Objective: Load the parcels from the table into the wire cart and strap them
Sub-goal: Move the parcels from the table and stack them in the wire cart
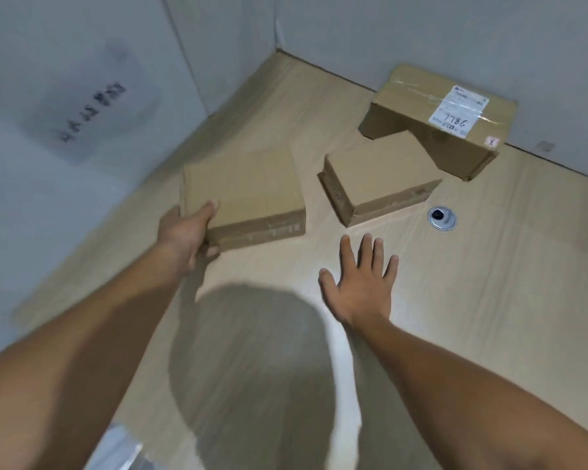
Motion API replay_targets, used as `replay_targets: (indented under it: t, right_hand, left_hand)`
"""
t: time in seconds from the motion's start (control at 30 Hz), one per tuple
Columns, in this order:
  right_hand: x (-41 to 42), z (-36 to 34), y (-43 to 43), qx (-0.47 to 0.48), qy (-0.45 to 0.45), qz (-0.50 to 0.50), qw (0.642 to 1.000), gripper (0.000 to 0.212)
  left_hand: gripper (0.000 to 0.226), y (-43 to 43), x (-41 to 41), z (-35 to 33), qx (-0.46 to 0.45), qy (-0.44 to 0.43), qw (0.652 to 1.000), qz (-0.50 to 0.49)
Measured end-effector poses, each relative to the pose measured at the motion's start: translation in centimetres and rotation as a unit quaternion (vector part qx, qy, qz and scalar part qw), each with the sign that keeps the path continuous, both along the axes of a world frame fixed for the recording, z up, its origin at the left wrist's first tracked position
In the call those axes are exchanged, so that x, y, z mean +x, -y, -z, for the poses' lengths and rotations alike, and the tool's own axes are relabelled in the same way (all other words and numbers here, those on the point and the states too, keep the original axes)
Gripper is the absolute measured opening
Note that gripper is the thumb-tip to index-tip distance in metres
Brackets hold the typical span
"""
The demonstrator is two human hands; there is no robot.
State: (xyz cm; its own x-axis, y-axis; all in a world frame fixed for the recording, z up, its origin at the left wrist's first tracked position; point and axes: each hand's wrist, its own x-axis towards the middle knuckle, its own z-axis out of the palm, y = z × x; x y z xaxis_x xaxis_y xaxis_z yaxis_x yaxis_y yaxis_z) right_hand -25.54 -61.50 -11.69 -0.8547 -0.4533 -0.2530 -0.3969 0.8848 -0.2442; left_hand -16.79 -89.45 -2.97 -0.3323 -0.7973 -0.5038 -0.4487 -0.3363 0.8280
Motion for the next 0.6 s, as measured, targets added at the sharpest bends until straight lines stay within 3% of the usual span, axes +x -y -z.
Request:
replay_targets:
  t: [0.07,0.13,0.17,0.23,0.3,0.33,0.47,0.6]
  right_hand:
    - [0.1,-1.8,-0.2,-0.041,0.042,0.012,0.998,0.074]
    - [2.2,-4.3,-0.3,-0.164,0.149,0.023,0.975,0.067]
    - [4.7,-6.0,-0.5,-0.258,0.250,0.022,0.933,0.065]
    - [11.8,-8.9,-1.7,-0.384,0.432,-0.025,0.816,0.051]
    - [19.3,-9.9,-3.5,-0.388,0.495,-0.094,0.772,0.034]
    - [22.8,-10.3,-4.3,-0.381,0.507,-0.122,0.764,0.035]
    - [35.9,-9.5,-5.8,-0.280,0.546,-0.238,0.753,0.042]
    - [47.6,-10.6,-7.3,-0.171,0.584,-0.365,0.705,0.042]
  left_hand:
    - [0.027,-4.2,7.1,-0.7,0.012,0.015,0.999,-0.031]
    - [0.029,-8.7,13.9,-1.0,0.027,0.009,0.996,-0.081]
    - [0.032,-11.4,17.2,-1.1,0.037,0.001,0.994,-0.103]
    - [0.032,-17.5,23.6,-1.6,0.050,-0.007,0.988,-0.144]
    - [0.030,-24.2,30.6,-2.3,0.056,0.002,0.977,-0.207]
    - [0.038,-27.1,34.3,-2.8,0.053,0.009,0.968,-0.246]
    - [0.088,-37.5,49.1,-4.8,0.042,0.042,0.921,-0.385]
    - [0.089,-46.3,58.8,-5.8,0.043,0.014,0.844,-0.534]
